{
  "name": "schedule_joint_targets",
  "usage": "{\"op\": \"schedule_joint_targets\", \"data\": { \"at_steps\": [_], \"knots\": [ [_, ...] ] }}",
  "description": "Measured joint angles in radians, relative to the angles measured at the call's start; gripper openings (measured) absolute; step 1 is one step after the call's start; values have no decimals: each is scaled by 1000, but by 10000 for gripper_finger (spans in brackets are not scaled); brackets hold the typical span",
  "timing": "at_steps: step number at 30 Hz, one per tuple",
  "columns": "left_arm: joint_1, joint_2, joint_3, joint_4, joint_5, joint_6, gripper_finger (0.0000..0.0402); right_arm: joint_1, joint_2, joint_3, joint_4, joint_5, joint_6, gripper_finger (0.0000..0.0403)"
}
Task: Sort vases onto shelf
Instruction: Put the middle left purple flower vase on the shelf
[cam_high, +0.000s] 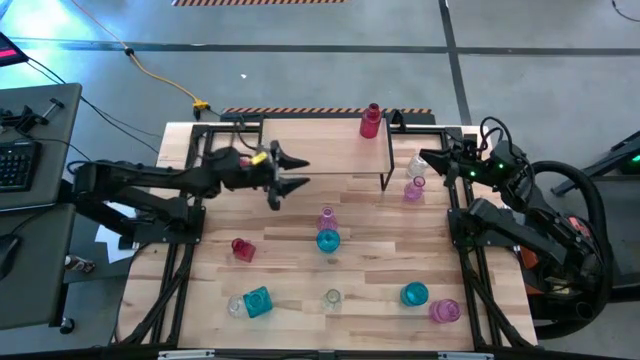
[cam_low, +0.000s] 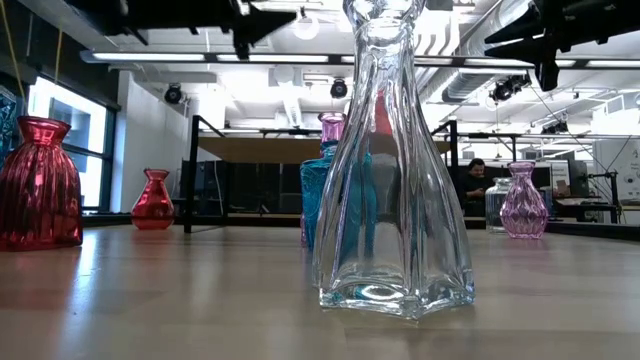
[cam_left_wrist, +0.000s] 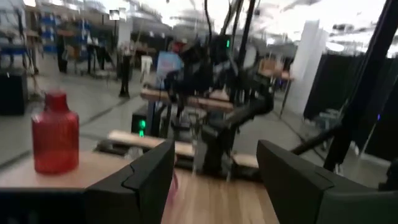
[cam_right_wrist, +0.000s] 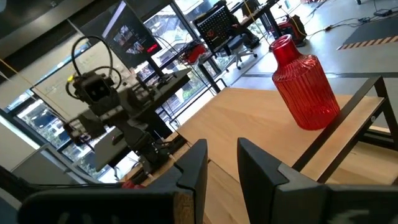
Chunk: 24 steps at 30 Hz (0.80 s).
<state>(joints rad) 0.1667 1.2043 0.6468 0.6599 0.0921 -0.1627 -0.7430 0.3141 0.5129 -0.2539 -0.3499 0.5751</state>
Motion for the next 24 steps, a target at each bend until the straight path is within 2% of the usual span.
{"op": "schedule_joint_targets", "data": {
  "at_steps": [24],
  "knots": [
    [-71,334,6,42,3,58,221,0,0,0,-1,-6,-18,69]
  ]
}}
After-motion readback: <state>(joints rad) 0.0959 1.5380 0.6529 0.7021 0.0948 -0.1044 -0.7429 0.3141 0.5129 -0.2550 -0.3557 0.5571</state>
